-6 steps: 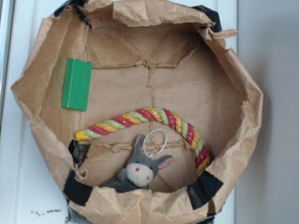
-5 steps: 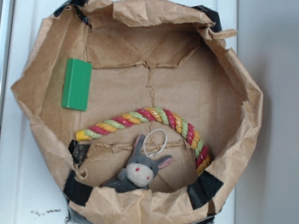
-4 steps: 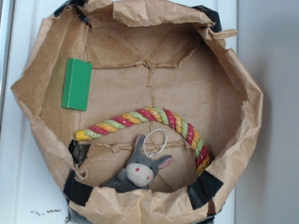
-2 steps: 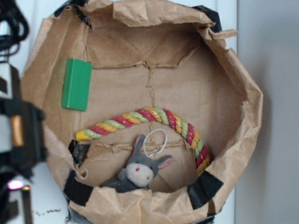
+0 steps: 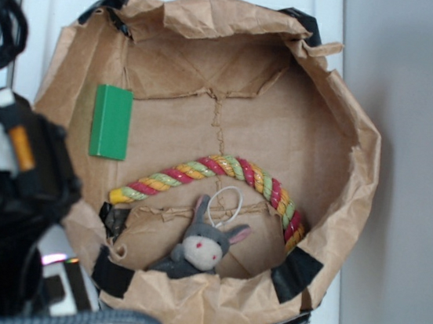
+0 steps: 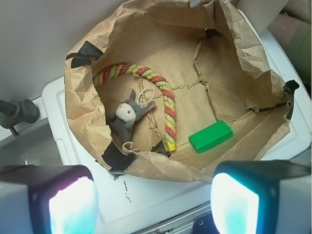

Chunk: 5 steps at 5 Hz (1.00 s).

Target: Grab the gray animal.

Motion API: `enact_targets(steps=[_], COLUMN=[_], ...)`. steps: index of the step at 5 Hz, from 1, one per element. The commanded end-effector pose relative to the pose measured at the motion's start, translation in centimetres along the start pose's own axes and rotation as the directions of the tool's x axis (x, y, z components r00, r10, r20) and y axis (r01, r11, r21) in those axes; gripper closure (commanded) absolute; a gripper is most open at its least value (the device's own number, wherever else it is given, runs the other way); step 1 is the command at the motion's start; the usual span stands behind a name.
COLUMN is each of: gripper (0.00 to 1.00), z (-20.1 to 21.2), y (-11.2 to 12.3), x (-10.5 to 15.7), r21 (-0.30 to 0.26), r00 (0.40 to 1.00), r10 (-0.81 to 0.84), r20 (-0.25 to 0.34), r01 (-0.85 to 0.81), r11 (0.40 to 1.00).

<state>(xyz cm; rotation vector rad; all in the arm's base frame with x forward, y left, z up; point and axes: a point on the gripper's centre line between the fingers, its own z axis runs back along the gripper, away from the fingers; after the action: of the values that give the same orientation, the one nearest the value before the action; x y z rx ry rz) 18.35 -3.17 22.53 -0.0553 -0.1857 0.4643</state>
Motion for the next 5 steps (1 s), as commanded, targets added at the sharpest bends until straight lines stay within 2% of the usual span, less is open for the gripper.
enact_targets(steps=[1, 2, 3, 4, 5], gripper=[0.0, 0.0, 0.0, 0.0, 0.0], z=[0.6, -3.7, -8.5, -10.7, -12.2], y=[0.2, 0.4, 0.5, 2.0, 2.3], x=[0.5, 3.3, 6.5, 8.7, 9.2], r21=[-0.013, 0.038, 0.192, 0.183, 0.075], r00=[1.0, 0.978, 0.932, 0.846, 0.815], r10=[0.009, 0.205, 0.356, 0.514, 0.537], r20=[0.018, -0.022, -0.065, -0.143, -0.217], r01=[-0.009, -0.204, -0.338, -0.487, -0.534], r11=[1.0, 0.978, 0.921, 0.854, 0.842])
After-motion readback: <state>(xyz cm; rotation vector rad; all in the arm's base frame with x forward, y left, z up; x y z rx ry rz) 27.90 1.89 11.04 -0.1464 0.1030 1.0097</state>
